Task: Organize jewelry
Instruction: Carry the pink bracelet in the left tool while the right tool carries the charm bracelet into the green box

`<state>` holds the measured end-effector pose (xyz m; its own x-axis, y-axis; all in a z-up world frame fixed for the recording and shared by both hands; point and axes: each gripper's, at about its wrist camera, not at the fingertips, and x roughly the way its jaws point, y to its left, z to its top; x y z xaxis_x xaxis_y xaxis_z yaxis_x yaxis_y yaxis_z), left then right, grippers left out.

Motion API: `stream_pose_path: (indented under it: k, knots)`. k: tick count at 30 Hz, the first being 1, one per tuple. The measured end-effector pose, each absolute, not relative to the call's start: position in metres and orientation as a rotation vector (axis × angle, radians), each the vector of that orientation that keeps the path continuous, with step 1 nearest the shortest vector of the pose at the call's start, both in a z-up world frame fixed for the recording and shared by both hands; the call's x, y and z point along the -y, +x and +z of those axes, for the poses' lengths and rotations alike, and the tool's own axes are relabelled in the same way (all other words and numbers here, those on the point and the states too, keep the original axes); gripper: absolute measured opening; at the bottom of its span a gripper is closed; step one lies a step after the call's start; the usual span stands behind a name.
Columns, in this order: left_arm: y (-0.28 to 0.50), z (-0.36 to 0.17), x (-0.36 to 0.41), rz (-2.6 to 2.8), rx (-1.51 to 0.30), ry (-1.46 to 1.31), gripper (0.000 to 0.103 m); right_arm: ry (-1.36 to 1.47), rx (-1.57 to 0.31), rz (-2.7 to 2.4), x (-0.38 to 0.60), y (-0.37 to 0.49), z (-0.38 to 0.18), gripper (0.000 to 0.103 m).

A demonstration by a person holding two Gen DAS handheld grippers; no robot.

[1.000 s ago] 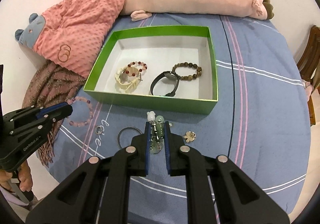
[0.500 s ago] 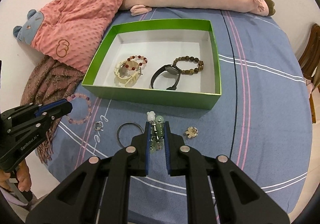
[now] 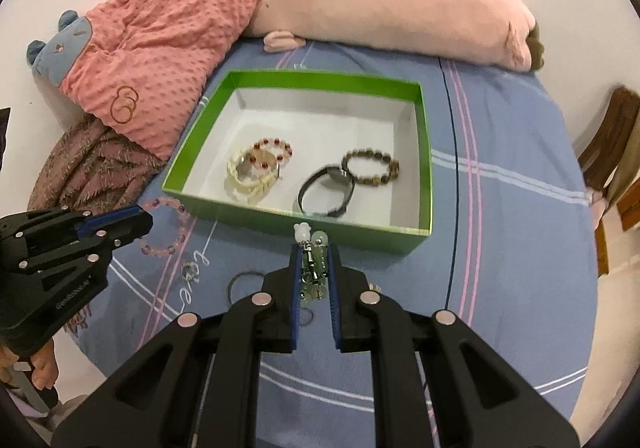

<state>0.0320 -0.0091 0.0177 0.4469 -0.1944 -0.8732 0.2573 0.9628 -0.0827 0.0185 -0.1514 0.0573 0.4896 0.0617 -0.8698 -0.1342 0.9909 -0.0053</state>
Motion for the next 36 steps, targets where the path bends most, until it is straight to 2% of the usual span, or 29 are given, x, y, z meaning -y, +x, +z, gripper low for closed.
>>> stream_pose_path:
  k: [12, 16, 29, 36]
  knots:
    - [0.074, 0.052, 0.018, -0.278, -0.99, 0.082, 0.008, -0.12, -0.931, 0.131, 0.142, 0.055, 0.108, 0.012]
    - [0.09, 0.054, 0.021, -0.301, -0.984, 0.079, 0.008, -0.106, -0.932, 0.122, 0.147, 0.071, 0.108, 0.012]
    - [0.135, -0.01, 0.039, -0.325, -1.117, 0.064, 0.008, -0.011, -1.141, 0.138, 0.157, 0.123, 0.013, 0.012]
    - [0.145, -0.029, 0.037, -0.315, -1.158, 0.062, 0.008, 0.004, -1.193, 0.172, 0.144, 0.138, -0.011, 0.012]
